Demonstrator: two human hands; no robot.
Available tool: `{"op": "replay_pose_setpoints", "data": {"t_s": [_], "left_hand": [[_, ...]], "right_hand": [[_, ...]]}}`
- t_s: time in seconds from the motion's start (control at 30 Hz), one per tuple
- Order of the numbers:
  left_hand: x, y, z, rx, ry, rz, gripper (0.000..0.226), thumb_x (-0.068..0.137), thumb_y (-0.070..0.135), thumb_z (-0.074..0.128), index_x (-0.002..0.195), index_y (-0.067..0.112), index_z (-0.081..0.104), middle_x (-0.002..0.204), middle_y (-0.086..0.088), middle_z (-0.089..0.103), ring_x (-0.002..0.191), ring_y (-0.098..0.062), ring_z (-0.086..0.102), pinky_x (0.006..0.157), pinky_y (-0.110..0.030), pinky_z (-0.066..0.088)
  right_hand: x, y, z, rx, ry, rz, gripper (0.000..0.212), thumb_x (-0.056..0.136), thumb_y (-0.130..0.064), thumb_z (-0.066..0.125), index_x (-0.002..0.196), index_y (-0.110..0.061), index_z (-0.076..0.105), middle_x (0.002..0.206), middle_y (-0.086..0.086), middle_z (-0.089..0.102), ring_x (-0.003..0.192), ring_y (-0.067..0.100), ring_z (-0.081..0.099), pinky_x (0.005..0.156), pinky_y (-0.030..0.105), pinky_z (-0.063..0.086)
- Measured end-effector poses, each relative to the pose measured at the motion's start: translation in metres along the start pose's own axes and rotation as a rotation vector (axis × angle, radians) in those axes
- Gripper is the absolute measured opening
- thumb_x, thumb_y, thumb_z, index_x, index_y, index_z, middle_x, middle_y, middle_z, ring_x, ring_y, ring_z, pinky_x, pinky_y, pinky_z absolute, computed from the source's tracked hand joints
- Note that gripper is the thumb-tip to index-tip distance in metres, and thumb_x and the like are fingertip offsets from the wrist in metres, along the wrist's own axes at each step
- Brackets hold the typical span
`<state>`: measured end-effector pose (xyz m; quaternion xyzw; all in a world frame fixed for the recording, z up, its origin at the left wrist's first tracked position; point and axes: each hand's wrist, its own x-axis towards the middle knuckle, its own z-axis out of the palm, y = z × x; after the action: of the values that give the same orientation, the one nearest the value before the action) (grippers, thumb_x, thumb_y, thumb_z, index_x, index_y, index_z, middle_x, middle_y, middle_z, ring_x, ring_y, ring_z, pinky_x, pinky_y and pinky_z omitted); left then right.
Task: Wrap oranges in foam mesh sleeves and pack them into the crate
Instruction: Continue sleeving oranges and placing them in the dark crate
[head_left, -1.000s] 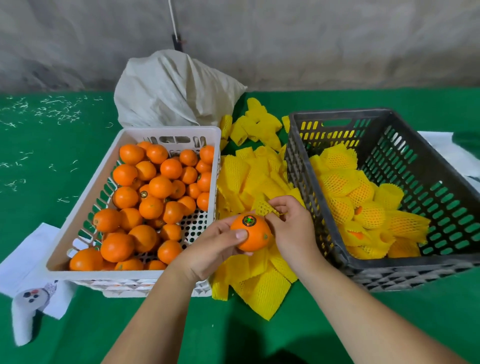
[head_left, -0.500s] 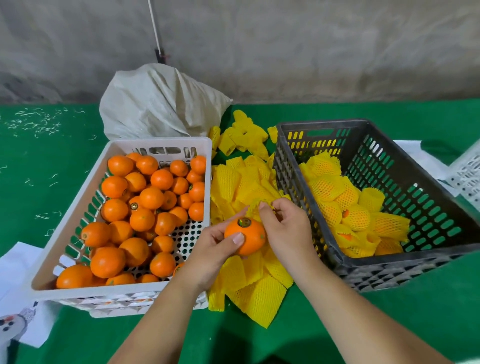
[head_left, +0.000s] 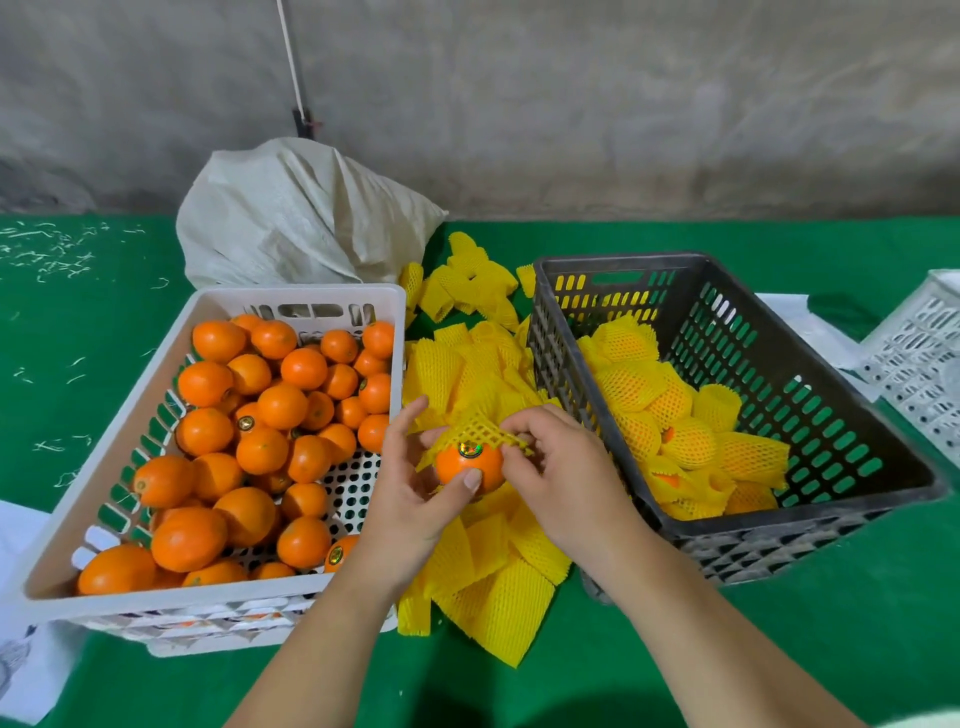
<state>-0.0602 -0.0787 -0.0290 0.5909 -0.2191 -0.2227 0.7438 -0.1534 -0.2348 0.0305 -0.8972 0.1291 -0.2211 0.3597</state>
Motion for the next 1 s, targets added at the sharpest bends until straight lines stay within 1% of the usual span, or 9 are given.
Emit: {"op": "replay_pose_setpoints", "data": {"t_s": [0.1, 0.17, 0.3, 0.4, 0.5, 0.63, 0.8, 0.9, 1.0], "left_hand": [[0.003, -0.001, 0.003, -0.058, 0.077, 0.008, 0.059, 0.082, 0.038, 0.082, 0.137, 0.041, 0.062, 0.112, -0.008, 0.071, 0.092, -0.023, 0.070, 0.083, -0.036, 0.062], [0.006, -0.001, 0.001, -0.177, 0.138, -0.018, 0.048, 0.088, 0.024, 0.075, 0.133, 0.032, 0.063, 0.109, -0.017, 0.071, 0.094, -0.029, 0.071, 0.084, -0.037, 0.062], [0.004, -0.003, -0.007, -0.237, 0.030, -0.069, 0.065, 0.088, 0.015, 0.072, 0.146, 0.034, 0.050, 0.105, -0.021, 0.069, 0.095, -0.033, 0.072, 0.085, -0.043, 0.061], [0.000, -0.002, -0.007, -0.080, -0.049, -0.038, 0.075, 0.087, 0.026, 0.079, 0.148, 0.052, 0.045, 0.088, -0.013, 0.065, 0.066, -0.026, 0.064, 0.064, -0.034, 0.058], [0.000, -0.003, -0.001, 0.025, -0.034, 0.023, 0.060, 0.088, 0.034, 0.084, 0.137, 0.053, 0.055, 0.078, 0.004, 0.065, 0.057, -0.010, 0.055, 0.052, -0.022, 0.049], [0.001, -0.002, 0.001, 0.003, 0.078, 0.058, 0.051, 0.089, 0.026, 0.082, 0.133, 0.039, 0.059, 0.092, 0.011, 0.072, 0.069, -0.001, 0.064, 0.060, -0.018, 0.053], [0.004, -0.004, 0.003, -0.034, 0.159, 0.058, 0.053, 0.089, 0.031, 0.078, 0.137, 0.025, 0.055, 0.112, -0.005, 0.074, 0.093, -0.017, 0.072, 0.074, -0.025, 0.058], [0.003, -0.002, 0.004, -0.006, 0.167, 0.082, 0.053, 0.089, 0.037, 0.078, 0.135, 0.030, 0.054, 0.118, 0.001, 0.073, 0.105, -0.017, 0.072, 0.084, -0.027, 0.059], [0.003, -0.003, 0.002, -0.013, 0.188, 0.104, 0.045, 0.091, 0.024, 0.075, 0.129, 0.041, 0.056, 0.118, 0.003, 0.071, 0.105, -0.014, 0.070, 0.083, -0.024, 0.058]], "right_hand": [[-0.007, -0.011, 0.007, -0.021, -0.058, -0.103, 0.017, 0.094, -0.021, 0.066, 0.112, -0.021, 0.066, 0.098, -0.017, 0.049, 0.086, 0.002, 0.051, 0.073, 0.021, 0.046], [-0.013, -0.017, 0.017, -0.051, -0.063, -0.152, 0.022, 0.094, -0.019, 0.066, 0.116, -0.022, 0.065, 0.107, -0.013, 0.049, 0.100, 0.009, 0.051, 0.083, 0.028, 0.049], [-0.011, -0.017, 0.024, -0.019, -0.001, -0.077, 0.040, 0.092, -0.007, 0.063, 0.127, -0.026, 0.061, 0.128, -0.003, 0.043, 0.115, 0.021, 0.051, 0.092, 0.042, 0.051], [-0.008, -0.015, 0.020, -0.021, 0.041, -0.102, 0.042, 0.088, -0.001, 0.057, 0.124, -0.021, 0.062, 0.123, 0.001, 0.047, 0.106, 0.025, 0.055, 0.085, 0.050, 0.051], [-0.005, -0.017, 0.016, -0.105, 0.093, -0.147, 0.036, 0.090, -0.011, 0.049, 0.120, -0.015, 0.067, 0.118, 0.006, 0.053, 0.108, 0.029, 0.056, 0.089, 0.049, 0.051], [-0.012, -0.020, 0.017, -0.111, 0.127, -0.266, 0.032, 0.093, -0.011, 0.049, 0.117, -0.010, 0.070, 0.105, 0.008, 0.056, 0.095, 0.027, 0.060, 0.077, 0.043, 0.054], [-0.021, -0.018, 0.028, -0.008, 0.175, -0.218, 0.032, 0.089, 0.002, 0.065, 0.117, -0.011, 0.070, 0.111, 0.003, 0.056, 0.103, 0.019, 0.059, 0.084, 0.039, 0.054], [-0.023, -0.016, 0.030, 0.022, 0.196, -0.162, 0.027, 0.090, -0.001, 0.067, 0.115, -0.011, 0.066, 0.112, -0.001, 0.055, 0.102, 0.011, 0.056, 0.085, 0.036, 0.053], [-0.028, -0.017, 0.034, -0.012, 0.175, -0.273, 0.018, 0.092, -0.003, 0.062, 0.108, -0.011, 0.066, 0.109, -0.003, 0.055, 0.102, 0.011, 0.057, 0.087, 0.026, 0.051]]}}
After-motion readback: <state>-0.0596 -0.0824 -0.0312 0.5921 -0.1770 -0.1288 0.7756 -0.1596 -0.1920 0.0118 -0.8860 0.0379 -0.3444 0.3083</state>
